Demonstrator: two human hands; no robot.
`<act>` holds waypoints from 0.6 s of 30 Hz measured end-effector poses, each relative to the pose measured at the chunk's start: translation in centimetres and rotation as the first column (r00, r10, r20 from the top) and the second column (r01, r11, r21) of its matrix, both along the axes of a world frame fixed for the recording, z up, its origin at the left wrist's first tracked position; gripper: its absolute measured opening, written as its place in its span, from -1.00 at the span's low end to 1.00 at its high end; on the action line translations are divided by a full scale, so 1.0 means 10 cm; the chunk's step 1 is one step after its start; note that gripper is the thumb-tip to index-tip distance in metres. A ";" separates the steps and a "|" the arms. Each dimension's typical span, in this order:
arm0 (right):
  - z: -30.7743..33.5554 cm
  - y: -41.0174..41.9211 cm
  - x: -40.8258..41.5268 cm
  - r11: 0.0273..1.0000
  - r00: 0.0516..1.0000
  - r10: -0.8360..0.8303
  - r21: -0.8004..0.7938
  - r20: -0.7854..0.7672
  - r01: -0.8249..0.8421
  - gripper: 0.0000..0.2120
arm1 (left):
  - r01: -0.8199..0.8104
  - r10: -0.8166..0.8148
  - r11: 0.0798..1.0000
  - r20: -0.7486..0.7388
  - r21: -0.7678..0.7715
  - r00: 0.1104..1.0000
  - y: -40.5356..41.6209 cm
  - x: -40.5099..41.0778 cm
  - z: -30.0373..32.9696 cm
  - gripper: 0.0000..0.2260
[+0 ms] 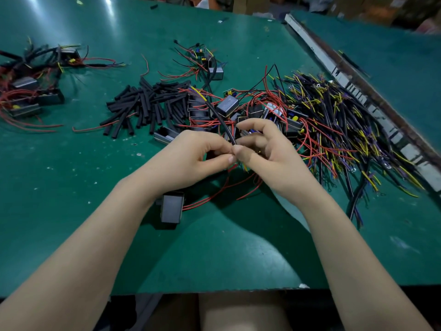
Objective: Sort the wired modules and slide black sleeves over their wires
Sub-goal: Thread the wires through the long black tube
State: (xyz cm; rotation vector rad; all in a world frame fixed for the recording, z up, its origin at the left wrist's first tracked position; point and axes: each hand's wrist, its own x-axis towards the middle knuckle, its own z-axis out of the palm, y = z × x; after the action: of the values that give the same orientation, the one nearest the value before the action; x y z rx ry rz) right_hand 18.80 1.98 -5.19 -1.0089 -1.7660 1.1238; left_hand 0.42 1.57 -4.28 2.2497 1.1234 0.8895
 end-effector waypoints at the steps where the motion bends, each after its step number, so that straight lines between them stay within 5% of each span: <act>1: 0.01 0.00 0.00 1.000 1.000 0.001 -0.024 -0.025 -0.002 -0.72 | 0.004 -0.004 0.999 -0.013 0.037 1.000 0.00 0.01 0.00 -0.85; 11: 0.06 0.00 -0.01 0.978 0.989 -0.055 -0.207 -0.133 0.027 -0.84 | 0.088 -0.083 0.993 0.067 -0.075 0.994 -0.02 0.05 0.00 -0.89; 18: 0.08 0.00 -0.03 0.987 0.952 -0.065 -0.158 -0.299 0.018 -0.90 | 0.144 -0.089 0.974 0.294 -0.173 0.952 -0.04 0.06 0.05 -0.90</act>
State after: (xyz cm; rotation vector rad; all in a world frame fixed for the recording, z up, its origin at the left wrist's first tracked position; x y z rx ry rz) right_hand 18.53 2.00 -4.42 -0.9027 -1.4254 1.3270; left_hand 1.00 1.18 -3.78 1.9352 0.8940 0.9741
